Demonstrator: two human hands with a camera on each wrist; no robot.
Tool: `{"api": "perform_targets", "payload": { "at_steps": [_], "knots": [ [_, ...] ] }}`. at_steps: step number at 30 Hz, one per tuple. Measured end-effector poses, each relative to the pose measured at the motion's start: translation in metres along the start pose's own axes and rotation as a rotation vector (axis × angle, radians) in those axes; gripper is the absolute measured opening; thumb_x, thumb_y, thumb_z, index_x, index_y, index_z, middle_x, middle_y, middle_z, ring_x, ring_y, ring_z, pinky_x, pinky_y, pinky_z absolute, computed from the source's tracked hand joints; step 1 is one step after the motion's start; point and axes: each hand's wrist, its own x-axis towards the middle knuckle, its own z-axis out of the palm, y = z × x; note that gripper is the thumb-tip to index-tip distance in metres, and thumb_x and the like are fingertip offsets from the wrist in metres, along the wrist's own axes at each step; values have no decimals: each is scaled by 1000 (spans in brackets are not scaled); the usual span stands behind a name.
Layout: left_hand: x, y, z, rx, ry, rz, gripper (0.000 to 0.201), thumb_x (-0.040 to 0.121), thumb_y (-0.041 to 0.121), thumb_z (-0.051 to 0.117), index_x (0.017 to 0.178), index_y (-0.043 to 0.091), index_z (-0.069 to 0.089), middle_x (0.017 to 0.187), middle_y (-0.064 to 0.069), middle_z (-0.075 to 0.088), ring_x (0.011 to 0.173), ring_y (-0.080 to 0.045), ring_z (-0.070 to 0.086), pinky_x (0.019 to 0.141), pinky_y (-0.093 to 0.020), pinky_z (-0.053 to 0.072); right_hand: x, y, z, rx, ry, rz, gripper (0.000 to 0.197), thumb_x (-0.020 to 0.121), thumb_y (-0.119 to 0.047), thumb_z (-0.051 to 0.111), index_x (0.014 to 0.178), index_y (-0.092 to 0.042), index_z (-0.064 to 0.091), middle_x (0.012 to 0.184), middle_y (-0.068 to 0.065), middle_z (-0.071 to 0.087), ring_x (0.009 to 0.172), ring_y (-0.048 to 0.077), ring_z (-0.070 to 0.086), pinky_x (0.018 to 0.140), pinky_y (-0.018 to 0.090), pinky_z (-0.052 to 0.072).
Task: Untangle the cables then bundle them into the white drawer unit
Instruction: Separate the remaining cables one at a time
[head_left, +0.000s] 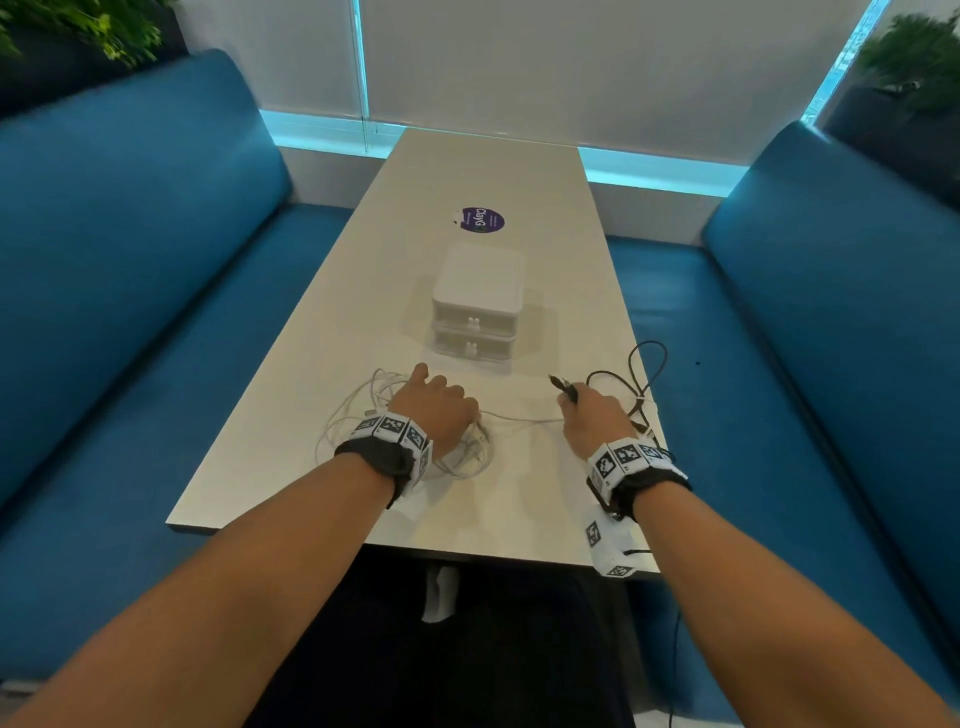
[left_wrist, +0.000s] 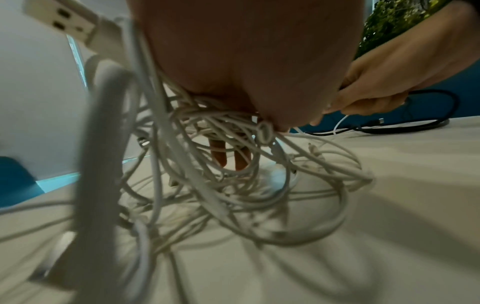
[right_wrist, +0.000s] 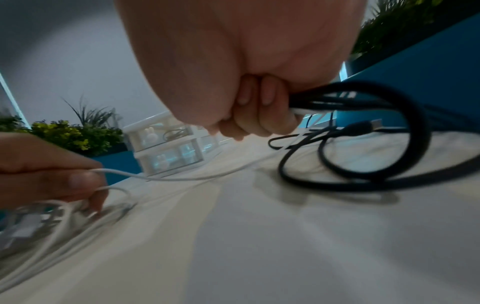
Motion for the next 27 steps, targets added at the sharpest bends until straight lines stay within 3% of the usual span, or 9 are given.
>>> {"api": "perform_targets", "payload": {
  "at_steps": [6,9,14,17,20,23,27],
  "knots": [
    [3,12,-7,-28,-18,-41,34,99,25,38,125,31,58,116,1,63,111,-26,53,107,-50,25,-12,-41,17,126,-81,-236,29,104,-32,42,106,-11,62,95,14,68,87,34,62,68,35,43],
    [2,14,-7,-27,8,-52,31,99,26,38,123,23,56,117,-2,61,114,-27,52,107,-49,27,-12,-48,21,178,-184,-231,23,103,-30,43,96,-19,61,90,6,65,82,26,58,68,30,38],
    [2,12,-1,-20,89,-12,32,106,26,31,125,18,55,120,-4,58,116,-28,49,107,-48,28,-11,-40,18,182,-190,-238,19,102,-27,46,89,-25,60,83,-5,61,77,18,56,59,22,36],
    [0,5,7,-8,112,-1,28,107,28,35,121,17,56,120,-4,59,114,-28,51,106,-47,28,-6,-29,12,118,-174,-211,19,101,-26,47,87,-25,59,86,0,62,81,24,60,64,30,38],
    [-2,-5,12,0,105,-13,22,105,25,41,121,19,55,122,-1,58,115,-27,50,107,-48,28,1,-17,1,48,-152,-119,21,101,-27,44,92,-21,62,87,7,63,78,28,60,63,31,43],
    [-3,-8,10,15,104,-4,23,104,23,43,123,23,56,124,0,58,118,-26,50,108,-48,27,7,-9,-6,4,-134,-24,25,100,-29,44,102,-18,66,97,11,65,83,30,63,73,36,53],
    [-2,-1,4,45,70,4,31,95,19,52,125,27,58,119,2,60,116,-25,51,108,-48,26,5,-15,-4,-2,-64,17,33,103,-34,40,118,-13,61,106,14,64,90,32,63,71,36,48]
  ]
}}
